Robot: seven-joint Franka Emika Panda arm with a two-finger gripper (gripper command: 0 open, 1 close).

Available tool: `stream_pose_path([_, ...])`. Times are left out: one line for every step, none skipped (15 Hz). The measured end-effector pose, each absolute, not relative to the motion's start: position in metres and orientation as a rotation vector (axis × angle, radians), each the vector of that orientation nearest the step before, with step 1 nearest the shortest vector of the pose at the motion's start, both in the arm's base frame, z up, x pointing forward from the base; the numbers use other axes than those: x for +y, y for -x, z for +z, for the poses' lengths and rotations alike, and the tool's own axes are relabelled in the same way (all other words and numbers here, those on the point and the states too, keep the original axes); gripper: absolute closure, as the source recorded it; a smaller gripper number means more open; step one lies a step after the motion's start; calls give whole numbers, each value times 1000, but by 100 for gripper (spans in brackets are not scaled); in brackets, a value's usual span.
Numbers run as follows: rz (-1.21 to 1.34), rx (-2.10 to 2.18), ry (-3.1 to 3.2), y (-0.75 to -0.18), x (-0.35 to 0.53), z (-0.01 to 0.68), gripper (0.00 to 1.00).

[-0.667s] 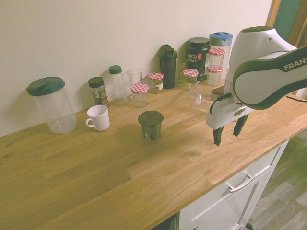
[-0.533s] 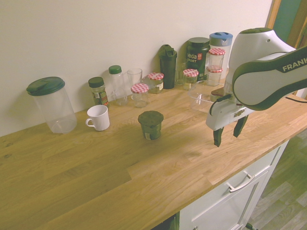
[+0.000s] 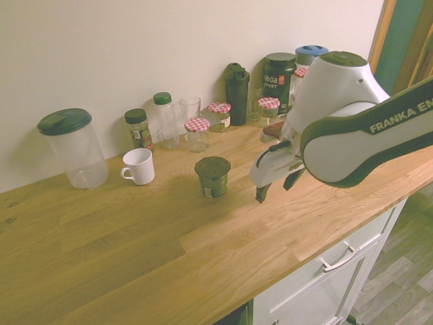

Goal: Put the cereal into the container

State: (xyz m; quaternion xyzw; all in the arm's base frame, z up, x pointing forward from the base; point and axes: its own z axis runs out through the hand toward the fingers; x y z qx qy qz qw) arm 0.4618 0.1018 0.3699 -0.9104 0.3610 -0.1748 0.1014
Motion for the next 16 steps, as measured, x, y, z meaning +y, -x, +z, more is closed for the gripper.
stream_pose_path([-588,1039,2670,-469,106,368,0])
stream_pose_path([-642,1011,2654,-478,108,367,0])
stream_pose_path([-671,988,2649,-488,110,364,0])
stream_pose_path([-688,963,2650,-498,113,361,0])
stream_pose_path([-691,947,2654,-508,117,355,0])
stream_pose_path([-692,932,2653,-515,123,348,0])
stream_pose_path([-699,908,2644,-520,128,342,0])
stream_pose_path([-715,880,2631,-523,134,339,0])
stream_pose_path([-735,851,2617,-525,139,338,0])
stream_pose_path([-757,824,2609,-526,142,339,0])
stream_pose_path([-782,802,2604,-527,143,341,0])
stream_pose_path([-804,780,2599,-529,143,343,0])
stream_pose_path([-817,767,2598,-530,144,342,0])
stream_pose_path([-819,763,2599,-531,146,340,0])
stream_pose_path([-816,761,2598,-533,149,335,0])
stream_pose_path([-812,757,2593,-535,152,331,0])
